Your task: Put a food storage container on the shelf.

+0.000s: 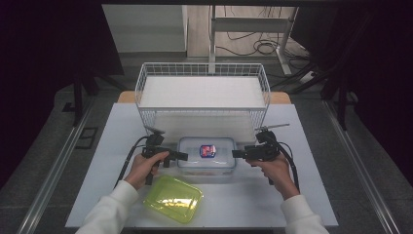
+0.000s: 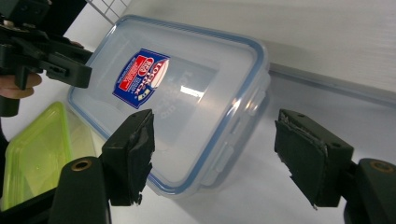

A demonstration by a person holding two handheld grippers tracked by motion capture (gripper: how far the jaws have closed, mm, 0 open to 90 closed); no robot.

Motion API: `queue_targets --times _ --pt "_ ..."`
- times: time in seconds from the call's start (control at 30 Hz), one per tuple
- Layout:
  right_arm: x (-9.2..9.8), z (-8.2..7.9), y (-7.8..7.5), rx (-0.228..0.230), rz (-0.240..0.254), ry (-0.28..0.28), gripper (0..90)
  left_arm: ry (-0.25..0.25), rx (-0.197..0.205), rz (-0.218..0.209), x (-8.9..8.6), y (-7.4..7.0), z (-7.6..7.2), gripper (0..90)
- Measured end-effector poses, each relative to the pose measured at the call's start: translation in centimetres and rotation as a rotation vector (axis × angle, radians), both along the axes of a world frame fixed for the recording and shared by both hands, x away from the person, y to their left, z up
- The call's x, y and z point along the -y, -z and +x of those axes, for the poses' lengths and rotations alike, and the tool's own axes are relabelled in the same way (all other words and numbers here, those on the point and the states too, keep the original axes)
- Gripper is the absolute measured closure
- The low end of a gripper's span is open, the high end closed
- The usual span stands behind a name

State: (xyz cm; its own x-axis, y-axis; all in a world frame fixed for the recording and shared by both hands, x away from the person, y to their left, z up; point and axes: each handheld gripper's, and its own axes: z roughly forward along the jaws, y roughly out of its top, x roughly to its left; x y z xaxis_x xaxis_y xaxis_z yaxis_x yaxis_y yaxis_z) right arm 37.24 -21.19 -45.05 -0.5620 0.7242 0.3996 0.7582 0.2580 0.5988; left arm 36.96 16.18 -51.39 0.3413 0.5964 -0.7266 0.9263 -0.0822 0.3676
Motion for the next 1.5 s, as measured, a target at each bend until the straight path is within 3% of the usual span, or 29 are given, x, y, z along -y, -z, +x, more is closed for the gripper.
queue_targets --times 0.07,0.17,0.33,0.63,0.8,1.07,1.13,1.33,1.43,1.5 --pt "-0.1 0.2 0.3 -0.009 0.02 -0.002 28.4 0.003 -0.02 -0.031 0.2 0.2 0.1 28.9" --pt "-0.2 0.4 0.5 -0.022 0.042 -0.002 28.2 -0.001 -0.028 -0.042 0.1 0.3 0.2 28.7" --pt "-0.2 0.8 0.8 -0.05 0.088 0.0 27.5 0.001 -0.027 -0.039 -0.2 0.0 0.1 35.0" --pt "-0.1 1.8 1.6 -0.114 0.149 0.006 25.4 -0.004 -0.03 -0.05 -0.3 0.1 0.2 36.1" --pt "0.1 2.4 2.1 -0.151 0.153 0.017 23.3 -0.001 -0.031 -0.051 -0.3 0.1 0.2 36.4" --pt "-0.5 3.0 3.6 -0.232 0.148 -0.012 21.0 -0.004 -0.028 -0.056 -0.4 0.2 0.2 36.6" --pt "-0.6 3.1 3.8 -0.234 0.15 -0.014 21.1 -0.004 -0.028 -0.056 -0.4 0.2 0.2 36.6" --pt "-0.8 3.3 4.9 -0.292 0.182 -0.019 25.3 -0.006 -0.028 -0.059 -0.4 0.2 0.2 36.8" --pt "0.0 3.4 5.3 -0.331 0.246 0.004 32.6 -0.005 -0.026 -0.057 -0.4 0.2 0.2 36.7" --pt "0.5 3.3 5.3 -0.328 0.274 0.012 39.2 -0.006 -0.025 -0.057 -0.4 0.2 0.2 37.0"
